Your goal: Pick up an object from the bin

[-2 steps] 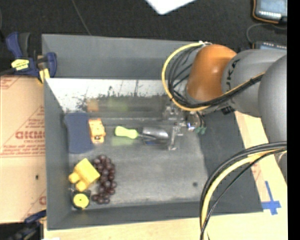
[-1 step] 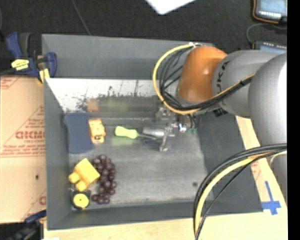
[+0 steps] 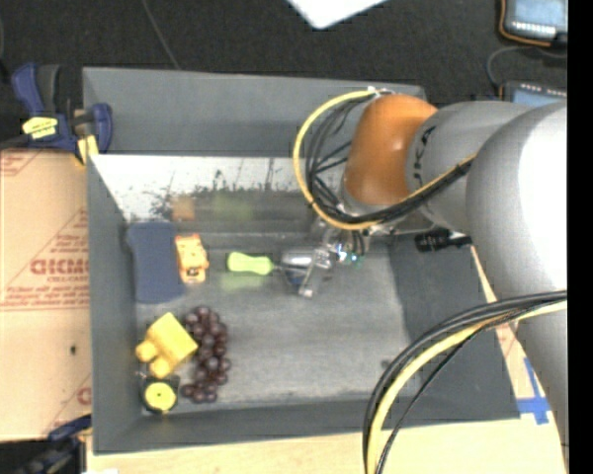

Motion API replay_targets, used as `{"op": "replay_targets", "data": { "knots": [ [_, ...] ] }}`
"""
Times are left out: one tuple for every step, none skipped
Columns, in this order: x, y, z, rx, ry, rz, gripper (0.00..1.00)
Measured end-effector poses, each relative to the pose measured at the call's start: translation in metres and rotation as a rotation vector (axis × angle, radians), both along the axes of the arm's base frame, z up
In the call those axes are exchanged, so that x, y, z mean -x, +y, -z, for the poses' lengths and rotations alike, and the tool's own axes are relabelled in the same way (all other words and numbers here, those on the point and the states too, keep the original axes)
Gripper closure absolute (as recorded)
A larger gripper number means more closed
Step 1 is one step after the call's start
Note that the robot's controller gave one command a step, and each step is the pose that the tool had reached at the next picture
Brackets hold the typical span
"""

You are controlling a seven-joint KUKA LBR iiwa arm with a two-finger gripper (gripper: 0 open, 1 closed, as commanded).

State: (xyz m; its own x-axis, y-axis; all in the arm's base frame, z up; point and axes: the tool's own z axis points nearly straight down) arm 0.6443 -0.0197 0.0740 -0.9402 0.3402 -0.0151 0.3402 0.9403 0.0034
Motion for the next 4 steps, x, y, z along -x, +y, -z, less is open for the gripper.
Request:
{"op": "replay_targets", "data": {
  "knots": [
    [-0.006,0.023,-0.006,0.004,-0.005,-0.177,1.0],
    [-0.006,0.023,-0.006,0.005,-0.005,-0.178,1.0],
    [-0.008,0.02,-0.014,0.007,-0.012,-0.185,1.0],
    [-0.001,0.028,-0.108,0.006,-0.009,-0.176,1.0]
  ]
}}
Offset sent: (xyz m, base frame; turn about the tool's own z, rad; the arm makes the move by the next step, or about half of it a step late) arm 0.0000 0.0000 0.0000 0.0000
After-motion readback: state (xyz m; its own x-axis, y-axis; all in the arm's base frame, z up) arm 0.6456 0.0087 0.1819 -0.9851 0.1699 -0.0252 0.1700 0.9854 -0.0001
